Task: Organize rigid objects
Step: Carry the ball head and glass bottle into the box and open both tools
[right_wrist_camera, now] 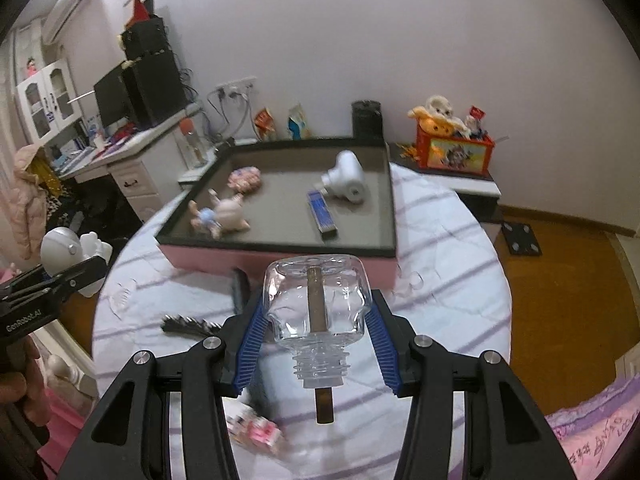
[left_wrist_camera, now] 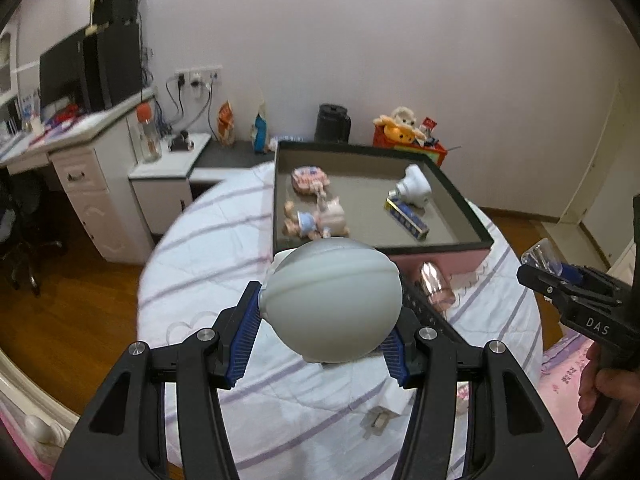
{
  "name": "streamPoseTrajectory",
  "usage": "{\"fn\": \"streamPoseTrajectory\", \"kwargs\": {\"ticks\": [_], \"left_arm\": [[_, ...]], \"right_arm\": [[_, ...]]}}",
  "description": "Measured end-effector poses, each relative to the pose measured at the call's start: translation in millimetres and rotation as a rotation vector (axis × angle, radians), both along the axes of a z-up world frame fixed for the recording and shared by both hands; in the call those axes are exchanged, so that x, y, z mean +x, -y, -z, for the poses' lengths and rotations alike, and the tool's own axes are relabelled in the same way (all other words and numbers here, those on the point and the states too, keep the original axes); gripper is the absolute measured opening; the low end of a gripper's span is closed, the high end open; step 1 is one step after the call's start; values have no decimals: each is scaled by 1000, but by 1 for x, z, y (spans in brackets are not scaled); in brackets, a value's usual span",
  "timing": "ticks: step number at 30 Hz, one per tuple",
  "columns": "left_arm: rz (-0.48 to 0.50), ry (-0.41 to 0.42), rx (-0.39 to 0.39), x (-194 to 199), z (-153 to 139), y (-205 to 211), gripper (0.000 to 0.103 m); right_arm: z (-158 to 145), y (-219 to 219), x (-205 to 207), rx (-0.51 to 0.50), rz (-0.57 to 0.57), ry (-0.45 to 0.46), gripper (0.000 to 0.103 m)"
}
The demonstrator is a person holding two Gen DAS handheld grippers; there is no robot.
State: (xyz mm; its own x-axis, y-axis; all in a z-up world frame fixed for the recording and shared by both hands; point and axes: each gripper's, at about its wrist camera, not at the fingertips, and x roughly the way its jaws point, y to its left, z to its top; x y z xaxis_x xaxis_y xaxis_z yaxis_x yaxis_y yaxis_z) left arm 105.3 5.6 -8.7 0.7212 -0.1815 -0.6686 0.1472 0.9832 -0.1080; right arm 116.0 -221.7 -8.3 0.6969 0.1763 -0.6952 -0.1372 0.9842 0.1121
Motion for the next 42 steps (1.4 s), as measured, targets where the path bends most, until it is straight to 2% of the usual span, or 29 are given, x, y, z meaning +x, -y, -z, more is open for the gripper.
{"fn": "streamPoseTrajectory", "kwargs": {"ticks": [10,16,22,29,37,40,41,42], "left_arm": [[32,55,-11,19,-30,12,55],[69,57,-32,57,-39,34,55],[107,-2,-44,108,-21,67,55],[124,-115,-39,154,25,98,55],[133,-179,-21,176,53,110,55],[129,-196,-11,182,57,111,56],[119,-192,0,181,57,111,57],[111,-188,8,181,56,110,65]], "right_arm": [[-31,-23,22,-21,-55,60,51],[-34,-17,58,-16,-51,51,51],[-17,-7,114,-41,-28,-3,51],[24,4,157,-61,-12,-87,51],[46,12,180,-68,-14,-128,51],[49,12,182,-103,-14,-119,51],[49,11,183,-112,-16,-114,53],[48,10,182,-117,-25,-111,56]]}}
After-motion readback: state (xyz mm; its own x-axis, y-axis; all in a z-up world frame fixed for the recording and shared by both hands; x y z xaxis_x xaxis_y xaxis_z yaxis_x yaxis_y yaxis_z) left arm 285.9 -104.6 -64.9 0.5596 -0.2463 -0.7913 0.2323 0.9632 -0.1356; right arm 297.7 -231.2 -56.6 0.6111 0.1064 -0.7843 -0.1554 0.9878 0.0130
